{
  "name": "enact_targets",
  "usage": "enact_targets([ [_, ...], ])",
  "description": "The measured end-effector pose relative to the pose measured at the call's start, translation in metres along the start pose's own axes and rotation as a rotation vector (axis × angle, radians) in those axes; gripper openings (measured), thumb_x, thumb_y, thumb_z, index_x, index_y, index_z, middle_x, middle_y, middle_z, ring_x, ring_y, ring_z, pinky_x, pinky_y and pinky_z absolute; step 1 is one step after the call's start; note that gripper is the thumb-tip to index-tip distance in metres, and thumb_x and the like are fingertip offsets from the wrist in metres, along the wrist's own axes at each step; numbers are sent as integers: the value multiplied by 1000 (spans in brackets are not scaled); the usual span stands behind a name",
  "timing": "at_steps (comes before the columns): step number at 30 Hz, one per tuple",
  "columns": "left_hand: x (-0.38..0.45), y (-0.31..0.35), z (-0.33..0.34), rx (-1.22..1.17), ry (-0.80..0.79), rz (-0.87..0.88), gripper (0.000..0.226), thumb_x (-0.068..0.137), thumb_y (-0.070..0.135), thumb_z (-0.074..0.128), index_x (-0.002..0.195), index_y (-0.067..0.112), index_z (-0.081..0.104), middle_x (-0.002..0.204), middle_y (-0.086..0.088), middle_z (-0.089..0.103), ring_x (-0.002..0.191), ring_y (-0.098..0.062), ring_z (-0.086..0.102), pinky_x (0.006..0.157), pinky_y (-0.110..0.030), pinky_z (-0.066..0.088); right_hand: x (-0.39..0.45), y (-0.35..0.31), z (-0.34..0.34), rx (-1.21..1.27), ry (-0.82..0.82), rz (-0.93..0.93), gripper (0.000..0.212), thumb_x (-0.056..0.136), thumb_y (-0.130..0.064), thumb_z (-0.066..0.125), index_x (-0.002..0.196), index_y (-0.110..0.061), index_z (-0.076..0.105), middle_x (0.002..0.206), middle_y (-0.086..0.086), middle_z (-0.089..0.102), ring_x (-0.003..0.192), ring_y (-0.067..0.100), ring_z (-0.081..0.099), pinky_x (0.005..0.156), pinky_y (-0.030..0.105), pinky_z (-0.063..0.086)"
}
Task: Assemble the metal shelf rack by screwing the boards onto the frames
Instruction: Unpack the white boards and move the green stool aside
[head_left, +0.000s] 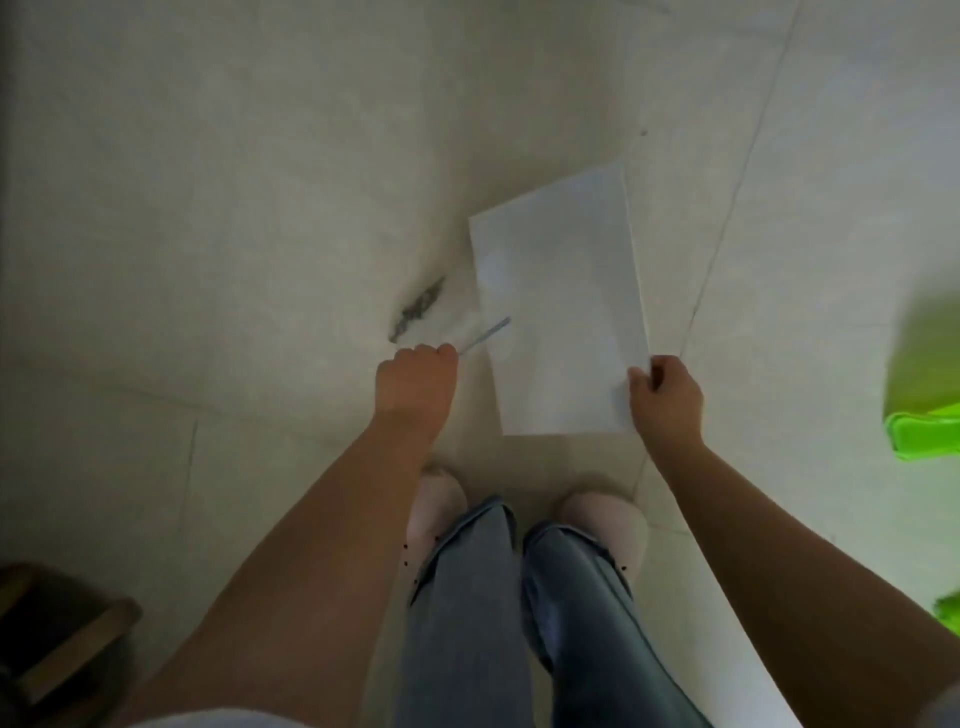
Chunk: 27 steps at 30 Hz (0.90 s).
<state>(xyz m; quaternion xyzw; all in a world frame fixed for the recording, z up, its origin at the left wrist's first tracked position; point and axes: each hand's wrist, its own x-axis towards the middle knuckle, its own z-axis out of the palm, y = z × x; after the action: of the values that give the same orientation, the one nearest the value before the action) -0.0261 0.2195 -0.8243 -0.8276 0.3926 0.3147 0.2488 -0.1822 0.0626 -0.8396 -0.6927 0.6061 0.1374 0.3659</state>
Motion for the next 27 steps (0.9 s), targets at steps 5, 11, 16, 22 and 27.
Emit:
enact_targets([
  [5, 19, 23, 49, 229, -248, 142, 31, 92, 2, 41, 121, 6, 50, 123, -10, 52, 114, -27, 49, 85, -33, 37, 33, 35, 23, -111, -57, 80, 16, 92, -7, 44, 89, 1, 57, 95, 23, 57, 100, 36, 56, 72, 30, 35],
  [11, 7, 35, 29, 231, -310, 159, 33, 94, 11, 39, 126, 9, 48, 129, -10, 49, 120, -27, 44, 99, -37, 35, 18, 41, 15, -154, -35, -4, 37, 91, -4, 43, 127, 1, 51, 131, 19, 51, 124, 31, 45, 103, 30, 31],
  [16, -21, 68, -49, 197, -113, 299, 37, 97, 15, 35, 133, 9, 35, 133, -13, 42, 122, -28, 37, 94, -38, 35, -33, 26, -36, -194, 56, -370, 33, 68, 5, 48, 94, 9, 67, 96, 25, 67, 93, 43, 62, 80, 48, 50],
  [22, -93, 110, -177, 209, 175, 421, 35, 89, 5, 42, 124, 8, 43, 119, -12, 46, 113, -30, 41, 85, -39, 35, -101, 7, -156, -342, 73, -341, 36, 85, -9, 53, 121, -8, 59, 133, 11, 52, 128, 31, 43, 108, 47, 26],
  [27, -174, 144, -276, 301, 329, 608, 29, 87, 8, 48, 116, 11, 51, 113, -9, 51, 109, -30, 45, 79, -39, 37, -174, 7, -268, -279, 159, -203, 46, 96, -32, 40, 140, -19, 37, 151, -2, 28, 141, 18, 17, 114, 35, 5],
])
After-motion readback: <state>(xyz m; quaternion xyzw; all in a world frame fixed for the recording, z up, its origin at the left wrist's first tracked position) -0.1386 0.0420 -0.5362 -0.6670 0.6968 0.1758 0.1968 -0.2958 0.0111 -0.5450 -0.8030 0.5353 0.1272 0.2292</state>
